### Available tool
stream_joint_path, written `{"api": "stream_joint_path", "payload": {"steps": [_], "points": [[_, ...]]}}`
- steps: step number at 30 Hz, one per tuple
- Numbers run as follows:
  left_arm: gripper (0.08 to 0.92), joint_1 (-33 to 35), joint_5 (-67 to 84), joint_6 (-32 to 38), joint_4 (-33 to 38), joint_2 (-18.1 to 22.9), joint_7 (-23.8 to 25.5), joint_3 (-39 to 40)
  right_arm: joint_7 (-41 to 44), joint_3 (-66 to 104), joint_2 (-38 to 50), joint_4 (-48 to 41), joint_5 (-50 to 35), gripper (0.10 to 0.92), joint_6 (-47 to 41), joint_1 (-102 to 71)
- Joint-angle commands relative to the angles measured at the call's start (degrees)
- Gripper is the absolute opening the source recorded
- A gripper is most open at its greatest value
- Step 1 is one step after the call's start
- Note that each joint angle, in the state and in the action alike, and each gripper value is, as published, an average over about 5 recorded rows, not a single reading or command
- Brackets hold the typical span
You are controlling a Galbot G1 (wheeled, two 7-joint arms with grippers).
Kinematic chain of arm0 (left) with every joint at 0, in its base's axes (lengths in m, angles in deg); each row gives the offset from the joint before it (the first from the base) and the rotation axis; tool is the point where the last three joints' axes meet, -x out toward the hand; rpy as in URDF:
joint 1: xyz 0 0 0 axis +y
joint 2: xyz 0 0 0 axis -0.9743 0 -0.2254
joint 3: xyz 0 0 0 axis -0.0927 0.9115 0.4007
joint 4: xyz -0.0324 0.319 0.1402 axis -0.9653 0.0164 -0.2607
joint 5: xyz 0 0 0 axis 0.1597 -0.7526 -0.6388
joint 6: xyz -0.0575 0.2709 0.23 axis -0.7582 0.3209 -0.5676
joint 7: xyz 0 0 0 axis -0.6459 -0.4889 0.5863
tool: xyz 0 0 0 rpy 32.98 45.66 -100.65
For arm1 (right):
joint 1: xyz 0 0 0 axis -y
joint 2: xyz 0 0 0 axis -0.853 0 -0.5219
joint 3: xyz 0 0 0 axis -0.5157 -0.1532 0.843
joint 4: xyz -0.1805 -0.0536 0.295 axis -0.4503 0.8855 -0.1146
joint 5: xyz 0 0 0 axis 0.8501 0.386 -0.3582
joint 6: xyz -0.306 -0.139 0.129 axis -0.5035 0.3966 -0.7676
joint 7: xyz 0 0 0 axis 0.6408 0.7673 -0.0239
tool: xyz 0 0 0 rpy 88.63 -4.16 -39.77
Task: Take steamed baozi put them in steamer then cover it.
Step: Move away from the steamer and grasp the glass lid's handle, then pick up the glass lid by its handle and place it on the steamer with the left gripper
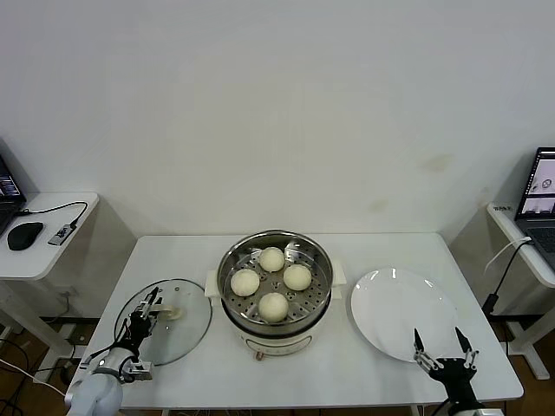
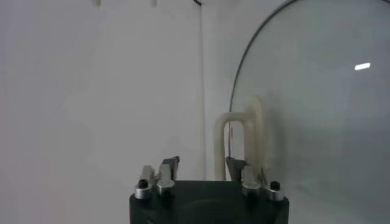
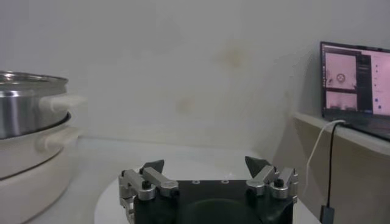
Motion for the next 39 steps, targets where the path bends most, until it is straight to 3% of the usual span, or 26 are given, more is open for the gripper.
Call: {"api": "stream_joint_path", "payload": {"steps": [1,7,11,20,29,34,39], "points": [[0.393,-0.7,0.9,0.2,-1.3,-0.1,-0.4,0.2,0.0,-0.5,-0.1,0.1,0.3,0.823,0.0,0.0],[0.22,0.3,1.4,0.5,-0.7,0.7,-2.4,-0.6,0.1,-0.7,-0.3,-0.1,0.8,0.823,0.0,-0.1],[0.145,4.2,1.1,-1.3,6.3,0.7,-2.8,-3.1,0.2,-0.7,-0.1,1.1,0.8,0.823,0.0,-0.6],[0.141,16.5,2.9,-13.2,28.4,-0.3,0.3,-11.4,-0.5,-0.4,0.3,1.7,1.8,0.823,-0.3,-1.1],[0.141,20.0,6.0,-20.1,40.1,-5.8,8.5,-17.5,-0.2,-2.2,0.6,1.2,4.2,0.823,-0.1,-0.7],[0.141,17.3,8.1,-23.8,44.4,-10.8,12.5,-13.1,-0.1,-2.8,0.5,1.8,6.7,0.823,0.1,-0.6],[0.141,12.1,10.0,-27.8,47.2,-15.0,14.0,-0.9,-0.2,-3.2,-0.3,0.7,10.3,0.823,0.7,0.2]]}}
